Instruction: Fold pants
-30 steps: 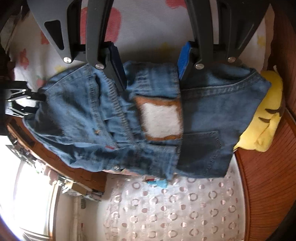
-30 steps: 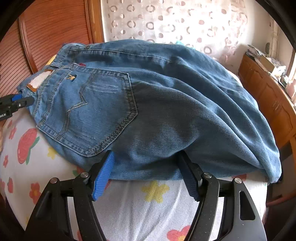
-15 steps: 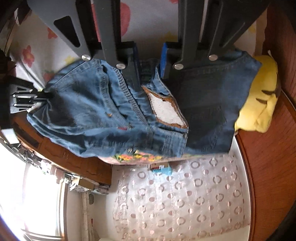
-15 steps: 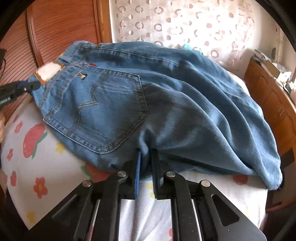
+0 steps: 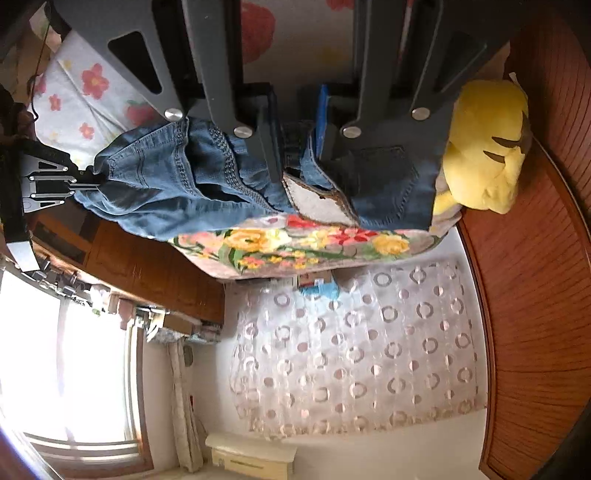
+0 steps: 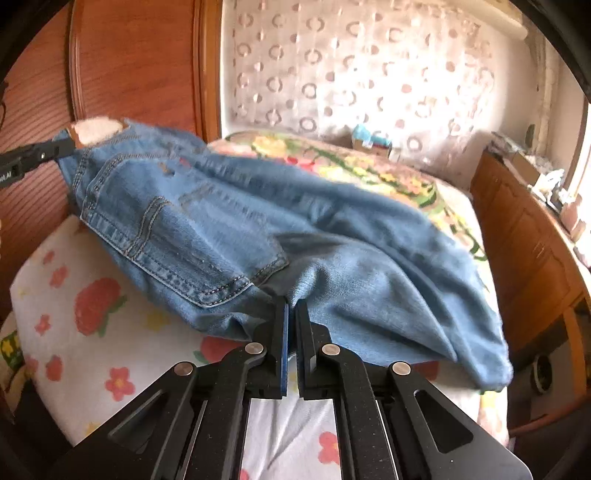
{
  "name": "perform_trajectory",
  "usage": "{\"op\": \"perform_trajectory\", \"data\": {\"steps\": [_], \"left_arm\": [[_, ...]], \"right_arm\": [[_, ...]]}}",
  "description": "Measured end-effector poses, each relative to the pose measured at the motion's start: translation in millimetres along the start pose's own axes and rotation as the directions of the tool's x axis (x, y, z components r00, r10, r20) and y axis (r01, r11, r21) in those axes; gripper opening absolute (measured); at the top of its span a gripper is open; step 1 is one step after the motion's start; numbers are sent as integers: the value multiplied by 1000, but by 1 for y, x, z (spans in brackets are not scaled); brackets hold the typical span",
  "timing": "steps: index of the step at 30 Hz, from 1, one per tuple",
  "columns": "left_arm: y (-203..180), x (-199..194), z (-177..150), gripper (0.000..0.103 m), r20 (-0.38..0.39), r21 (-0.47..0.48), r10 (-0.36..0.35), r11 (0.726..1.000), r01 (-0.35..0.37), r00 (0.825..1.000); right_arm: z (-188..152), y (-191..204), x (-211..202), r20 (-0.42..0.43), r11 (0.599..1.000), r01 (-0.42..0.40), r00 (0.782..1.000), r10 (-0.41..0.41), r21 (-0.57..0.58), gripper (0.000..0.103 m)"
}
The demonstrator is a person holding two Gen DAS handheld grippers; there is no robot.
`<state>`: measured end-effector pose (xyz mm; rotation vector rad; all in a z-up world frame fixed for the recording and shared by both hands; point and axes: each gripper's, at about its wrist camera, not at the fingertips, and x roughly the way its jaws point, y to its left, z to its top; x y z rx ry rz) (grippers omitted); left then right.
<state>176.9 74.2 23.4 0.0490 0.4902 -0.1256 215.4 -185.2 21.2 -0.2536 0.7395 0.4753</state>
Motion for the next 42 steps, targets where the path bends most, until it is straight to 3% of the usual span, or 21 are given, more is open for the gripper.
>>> {"op": "perform_trajectory", "data": {"steps": [7, 13, 19, 22, 26, 28, 32, 37, 42], "left_arm": [[6, -46, 8, 13, 94, -13, 10, 1000, -8, 996], [26, -93, 0, 13, 150, -34, 41, 999, -37, 988], [47, -122, -39, 14, 98, -73, 73, 995, -65, 993], [53, -125, -67, 16, 18, -91, 46, 995, -44, 999], [53, -116, -103, 21, -101, -97, 9, 995, -19, 995], [50, -112, -115, 23, -133, -105, -8, 994, -6, 991], [41, -117, -126, 33, -144, -103, 2, 995, -17, 990], [42, -127, -118, 37, -111, -103, -1, 995, -10, 994], [32, -119, -108, 40, -97, -97, -55, 994, 46, 994]], "right_arm": [[1, 18, -42, 58, 1000, 4, 998, -2, -28, 0], [0, 44, -78, 101, 997, -64, 993, 68, -38, 0], [-12, 82, -90, 95, 987, -156, 983, 160, -43, 0], [-27, 88, -80, 58, 983, -186, 981, 186, -14, 1], [-40, 82, -70, 34, 980, -195, 980, 194, 29, 27], [-45, 74, -69, 36, 980, -193, 981, 191, 53, 30], [-51, 63, -76, 50, 985, -154, 987, 151, 79, 36], [-61, 34, -80, 58, 986, -103, 994, 96, 135, 41], [-74, 4, -83, 60, 980, -50, 997, 40, 192, 46]]}}
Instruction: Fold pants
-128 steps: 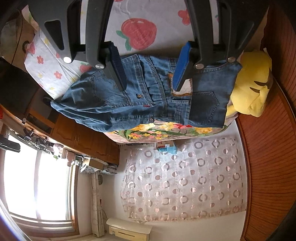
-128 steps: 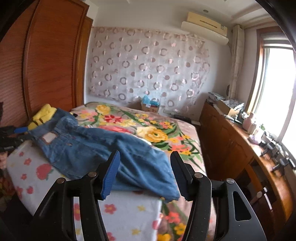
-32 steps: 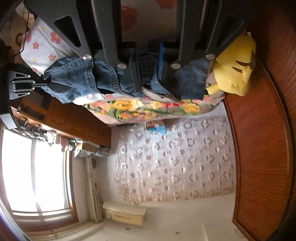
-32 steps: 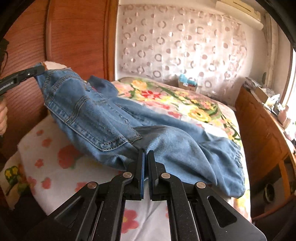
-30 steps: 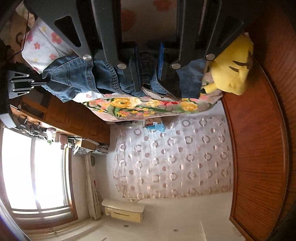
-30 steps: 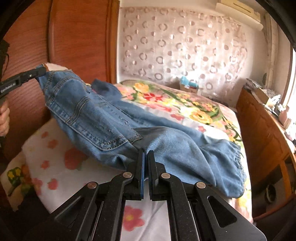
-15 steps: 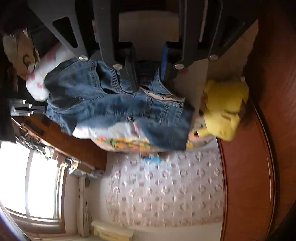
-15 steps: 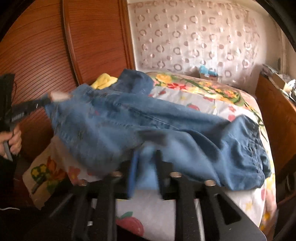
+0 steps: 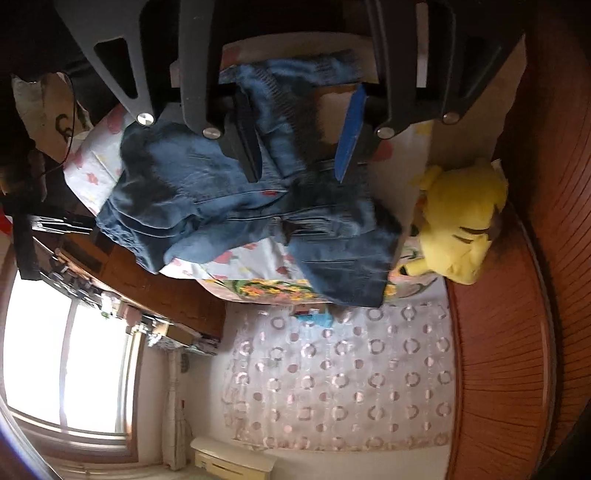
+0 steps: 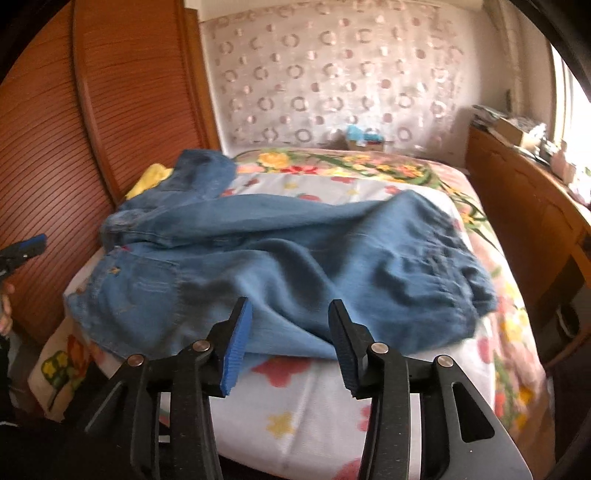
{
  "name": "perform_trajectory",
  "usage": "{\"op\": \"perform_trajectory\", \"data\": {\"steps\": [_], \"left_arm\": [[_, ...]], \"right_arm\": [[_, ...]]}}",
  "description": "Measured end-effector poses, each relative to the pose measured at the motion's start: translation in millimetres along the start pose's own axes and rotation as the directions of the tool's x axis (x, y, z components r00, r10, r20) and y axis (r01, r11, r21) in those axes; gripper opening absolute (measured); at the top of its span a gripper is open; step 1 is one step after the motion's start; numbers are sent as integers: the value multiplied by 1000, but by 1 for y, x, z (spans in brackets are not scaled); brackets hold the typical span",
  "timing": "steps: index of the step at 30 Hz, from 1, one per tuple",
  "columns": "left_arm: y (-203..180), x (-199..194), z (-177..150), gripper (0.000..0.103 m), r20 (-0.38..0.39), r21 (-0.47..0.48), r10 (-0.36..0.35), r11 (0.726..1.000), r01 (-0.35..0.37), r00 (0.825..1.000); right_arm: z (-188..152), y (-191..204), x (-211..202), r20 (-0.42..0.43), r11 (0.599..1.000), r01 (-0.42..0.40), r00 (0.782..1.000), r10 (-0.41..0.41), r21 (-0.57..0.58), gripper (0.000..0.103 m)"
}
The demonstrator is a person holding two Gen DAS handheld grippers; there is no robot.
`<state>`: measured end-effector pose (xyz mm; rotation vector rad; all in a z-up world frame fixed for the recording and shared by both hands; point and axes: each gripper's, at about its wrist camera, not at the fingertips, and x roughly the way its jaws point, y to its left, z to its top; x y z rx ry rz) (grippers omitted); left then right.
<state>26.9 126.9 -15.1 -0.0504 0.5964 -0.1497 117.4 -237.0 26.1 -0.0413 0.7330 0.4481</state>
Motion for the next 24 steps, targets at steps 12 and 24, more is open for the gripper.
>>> {"op": "perform_trajectory", "data": {"steps": [12, 24], "left_arm": [[-66, 70, 5, 40, -33, 58, -92, 994, 94, 995], [-91, 134, -14, 40, -157, 49, -93, 994, 102, 983]], "right_arm": [[-16, -63, -4, 20, 989, 113, 993, -116, 97, 57], [-25, -122, 24, -34, 966, 205, 979, -202, 157, 58]]}}
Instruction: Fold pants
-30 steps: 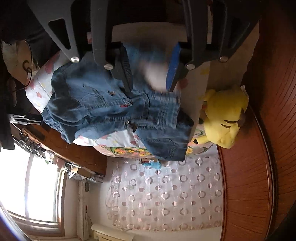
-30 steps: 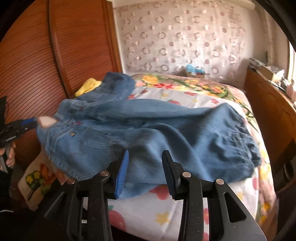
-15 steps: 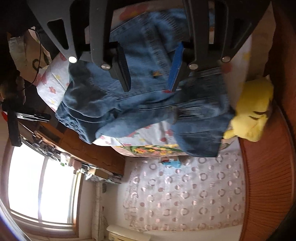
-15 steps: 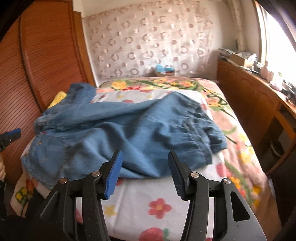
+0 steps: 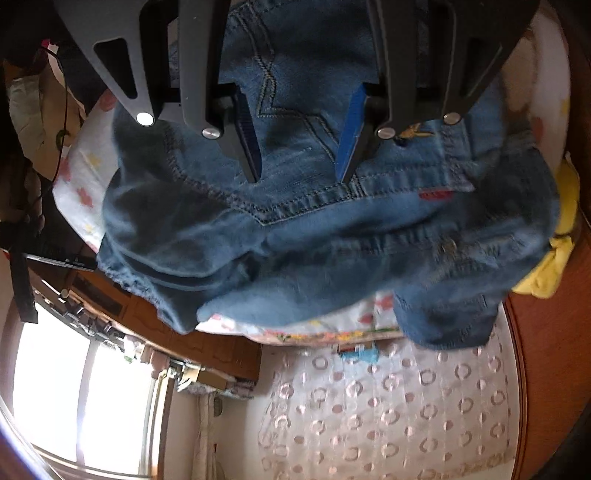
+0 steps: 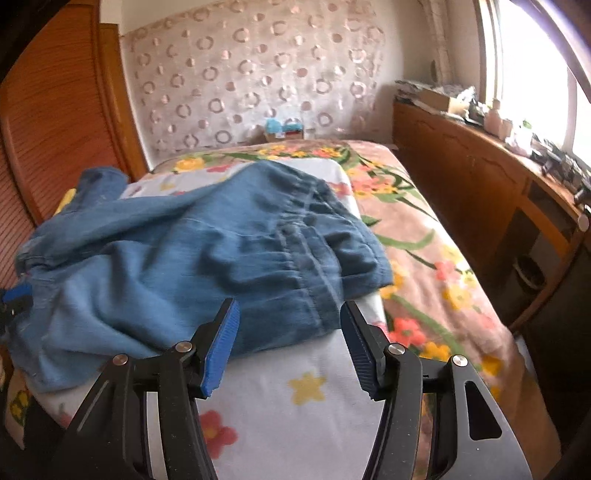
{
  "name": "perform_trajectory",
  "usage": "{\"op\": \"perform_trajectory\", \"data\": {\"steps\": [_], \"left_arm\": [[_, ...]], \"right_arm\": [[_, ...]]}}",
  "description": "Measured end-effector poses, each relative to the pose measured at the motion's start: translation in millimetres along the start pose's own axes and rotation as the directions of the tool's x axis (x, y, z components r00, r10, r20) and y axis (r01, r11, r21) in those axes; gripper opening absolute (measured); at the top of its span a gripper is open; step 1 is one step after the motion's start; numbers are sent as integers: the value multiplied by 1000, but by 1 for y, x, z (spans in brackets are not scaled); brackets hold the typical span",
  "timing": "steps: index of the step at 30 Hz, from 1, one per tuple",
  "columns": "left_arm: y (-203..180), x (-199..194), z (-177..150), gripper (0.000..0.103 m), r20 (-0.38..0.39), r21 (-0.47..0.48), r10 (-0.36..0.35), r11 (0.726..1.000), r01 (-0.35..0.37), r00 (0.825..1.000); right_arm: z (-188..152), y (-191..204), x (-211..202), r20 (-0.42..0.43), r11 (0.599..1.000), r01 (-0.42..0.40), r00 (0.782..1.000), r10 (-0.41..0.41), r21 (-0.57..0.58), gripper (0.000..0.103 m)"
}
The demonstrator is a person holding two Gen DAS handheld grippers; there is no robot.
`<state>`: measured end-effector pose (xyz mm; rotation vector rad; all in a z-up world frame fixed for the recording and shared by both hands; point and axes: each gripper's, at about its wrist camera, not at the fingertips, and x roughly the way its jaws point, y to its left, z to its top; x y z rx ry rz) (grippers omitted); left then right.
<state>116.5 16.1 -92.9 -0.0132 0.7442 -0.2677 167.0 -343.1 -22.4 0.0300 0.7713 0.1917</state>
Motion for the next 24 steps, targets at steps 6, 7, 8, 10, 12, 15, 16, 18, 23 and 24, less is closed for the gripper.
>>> {"op": "perform_trajectory", "data": {"steps": [6, 7, 8, 10, 12, 15, 16, 18, 23, 24], "left_arm": [[-1, 11, -10, 47, -16, -11, -4, 1000, 4, 1000], [-3, 11, -11, 49, -10, -3, -9, 1000, 9, 1000], [-4, 11, -12, 55, -8, 1, -15, 1000, 15, 1000], [-5, 11, -13, 57, 2, 0, -16, 1000, 16, 1000], [-7, 11, -14, 57, 6, 5, -4, 1000, 4, 1000], [-8, 11, -14, 58, 7, 2, 0, 1000, 0, 1000], [-7, 12, -14, 58, 6, 7, 2, 1000, -2, 1000], [-7, 12, -14, 58, 1, 28, 6, 1000, -6, 1000], [-9, 8, -11, 58, -10, 45, -9, 999, 9, 1000], [-7, 7, -10, 58, -9, 35, -14, 999, 14, 1000]], "right_arm": [[-3, -6, 20, -42, 1000, 8, 999, -8, -5, 58], [-3, -6, 23, -49, 1000, 6, 999, -6, -9, 58], [-3, -5, 26, -55, 1000, 8, 998, -9, -14, 56], [-3, -3, 27, -56, 1000, 14, 998, -15, -26, 41], [-3, -2, 26, -53, 999, 11, 998, -13, -40, 16], [2, -4, 16, -22, 999, 3, 1000, -4, -49, 11], [4, -6, 10, 0, 999, 11, 1000, -11, -49, 11], [11, -16, -9, 55, 998, 53, 997, -52, -23, 10], [16, -19, -21, 61, 996, 91, 994, -90, -20, 10], [15, -15, -13, 24, 993, 111, 994, -110, -46, 12]]}}
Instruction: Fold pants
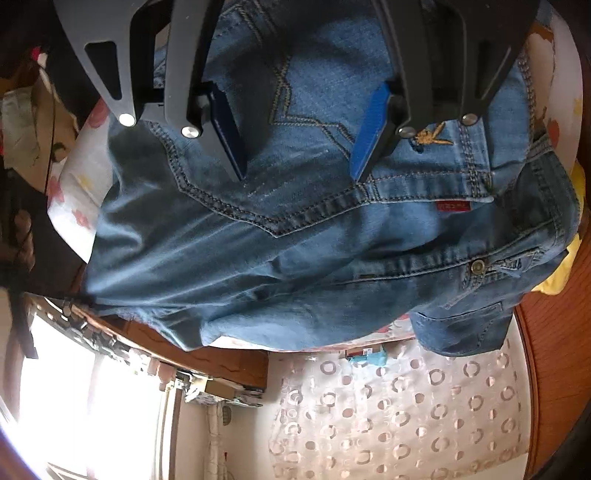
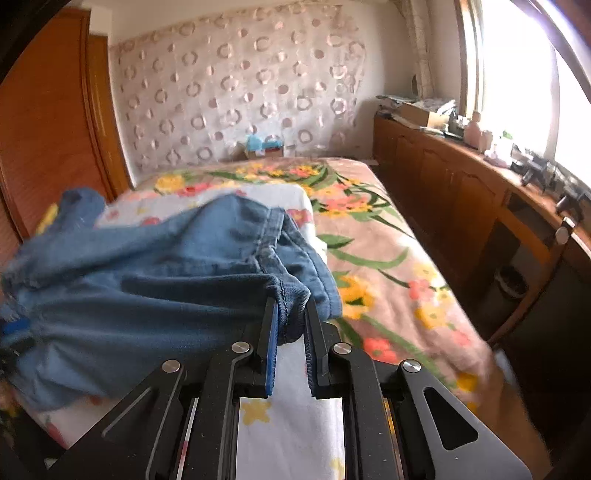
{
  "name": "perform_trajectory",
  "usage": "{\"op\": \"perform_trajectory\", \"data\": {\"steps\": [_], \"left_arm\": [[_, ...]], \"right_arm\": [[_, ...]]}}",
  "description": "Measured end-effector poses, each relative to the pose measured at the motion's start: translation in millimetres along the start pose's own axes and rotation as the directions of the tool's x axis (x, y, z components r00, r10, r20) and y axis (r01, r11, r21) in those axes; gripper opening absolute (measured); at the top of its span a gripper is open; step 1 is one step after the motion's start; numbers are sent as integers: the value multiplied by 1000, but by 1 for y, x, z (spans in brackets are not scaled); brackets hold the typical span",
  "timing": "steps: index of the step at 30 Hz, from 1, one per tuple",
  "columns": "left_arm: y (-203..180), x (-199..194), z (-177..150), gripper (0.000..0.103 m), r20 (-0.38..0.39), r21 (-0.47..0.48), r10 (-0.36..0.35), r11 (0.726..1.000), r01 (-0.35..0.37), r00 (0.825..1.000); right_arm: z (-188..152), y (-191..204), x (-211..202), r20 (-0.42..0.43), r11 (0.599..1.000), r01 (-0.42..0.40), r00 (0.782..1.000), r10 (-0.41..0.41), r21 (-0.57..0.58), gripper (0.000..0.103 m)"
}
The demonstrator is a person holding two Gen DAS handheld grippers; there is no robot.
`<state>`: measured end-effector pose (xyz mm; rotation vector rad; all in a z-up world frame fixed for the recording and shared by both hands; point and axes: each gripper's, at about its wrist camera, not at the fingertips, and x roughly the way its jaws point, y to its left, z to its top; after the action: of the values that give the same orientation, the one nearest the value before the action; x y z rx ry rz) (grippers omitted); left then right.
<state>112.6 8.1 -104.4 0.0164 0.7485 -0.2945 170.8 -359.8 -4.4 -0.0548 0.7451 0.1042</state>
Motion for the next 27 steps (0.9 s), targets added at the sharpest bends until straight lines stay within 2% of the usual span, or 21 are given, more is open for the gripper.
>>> {"op": "perform_trajectory", "data": {"steps": [1, 2, 5, 6, 11, 15, 22, 27], "left_arm": [[3, -3, 1, 58, 3, -16, -15, 1000, 15, 1000], [5, -6, 2, 58, 8, -26, -26, 999, 26, 1000], [8, -16, 4, 58, 30, -40, -30, 999, 31, 999], [10, -20, 5, 58, 36, -39, -23, 999, 25, 999], [17, -28, 15, 58, 54, -32, 12, 999, -10, 998], [31, -26, 31, 58, 39, -42, 30, 999, -28, 999], [54, -19, 54, 58, 14, -24, 75, 997, -75, 997], [63, -7, 64, 58, -19, 5, 62, 998, -62, 998]], "right_arm": [[0, 3, 4, -16, 1000, 9, 1000, -9, -11, 13], [-1, 4, 9, -26, 1000, 13, 1000, -14, -21, 18], [2, 5, 13, -23, 1000, 0, 1000, -1, -18, 45], [5, 4, 10, -9, 1000, -23, 1000, 23, -10, 49], [24, 16, 11, 6, 997, -52, 999, 52, -49, 50], [48, 29, 28, -14, 994, -50, 999, 49, -98, 50], [74, 31, 63, -76, 992, -92, 993, 86, -83, 52], [77, 23, 94, -159, 991, -123, 981, 113, -60, 53]]}}
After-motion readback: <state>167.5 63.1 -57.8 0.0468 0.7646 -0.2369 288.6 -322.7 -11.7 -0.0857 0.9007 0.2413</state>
